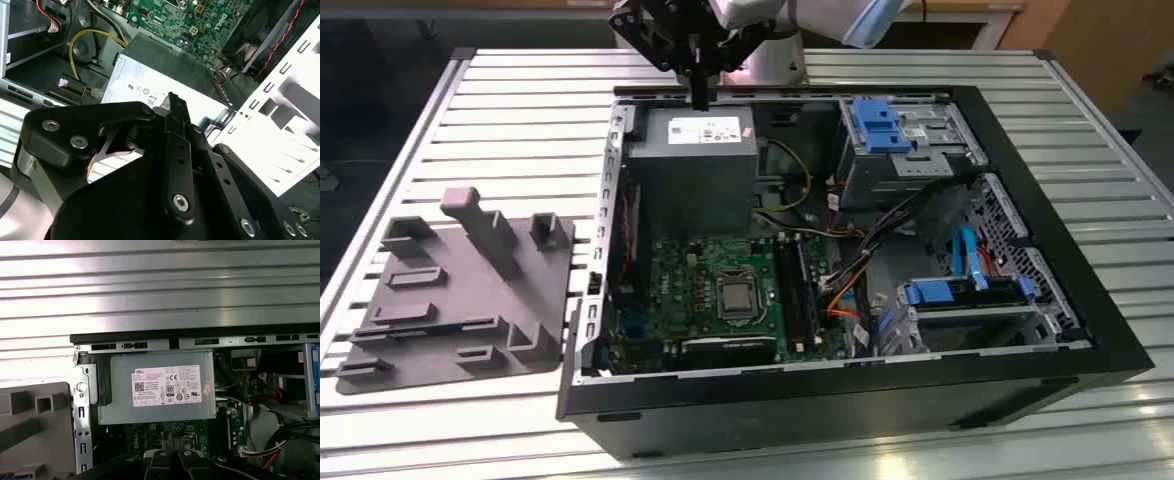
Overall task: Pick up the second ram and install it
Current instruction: 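Reach for the second ram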
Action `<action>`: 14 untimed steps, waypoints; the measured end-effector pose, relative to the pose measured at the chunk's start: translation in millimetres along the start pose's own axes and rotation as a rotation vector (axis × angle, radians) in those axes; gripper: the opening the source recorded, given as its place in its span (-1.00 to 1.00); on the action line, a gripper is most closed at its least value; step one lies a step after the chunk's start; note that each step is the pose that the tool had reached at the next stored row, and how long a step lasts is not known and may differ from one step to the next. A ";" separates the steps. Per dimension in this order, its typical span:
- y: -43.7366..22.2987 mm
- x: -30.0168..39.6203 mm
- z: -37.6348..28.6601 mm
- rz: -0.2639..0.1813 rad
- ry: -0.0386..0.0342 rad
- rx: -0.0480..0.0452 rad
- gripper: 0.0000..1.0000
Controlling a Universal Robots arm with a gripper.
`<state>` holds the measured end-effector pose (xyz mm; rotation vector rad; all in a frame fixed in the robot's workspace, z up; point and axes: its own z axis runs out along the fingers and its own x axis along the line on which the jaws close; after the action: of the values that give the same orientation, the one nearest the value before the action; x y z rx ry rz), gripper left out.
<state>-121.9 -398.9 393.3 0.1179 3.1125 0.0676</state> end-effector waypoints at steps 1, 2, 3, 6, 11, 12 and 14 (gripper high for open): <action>0.0 0.0 0.0 0.000 0.0000 0.0000 -0.79; 0.0 0.0 0.0 0.000 0.0000 -0.0001 -0.79; 0.0 0.0 0.0 0.000 0.0000 0.0000 -0.79; 0.0 0.5 0.0 0.000 0.0000 0.0001 -0.79; -0.2 2.4 0.0 0.000 0.0000 -0.0001 -0.79; -0.2 2.7 -0.1 0.000 0.0000 0.0000 -0.79; -0.3 3.7 -0.1 0.000 0.0000 0.0000 -0.79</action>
<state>-125.7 -399.0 393.3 0.1179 3.1125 0.0677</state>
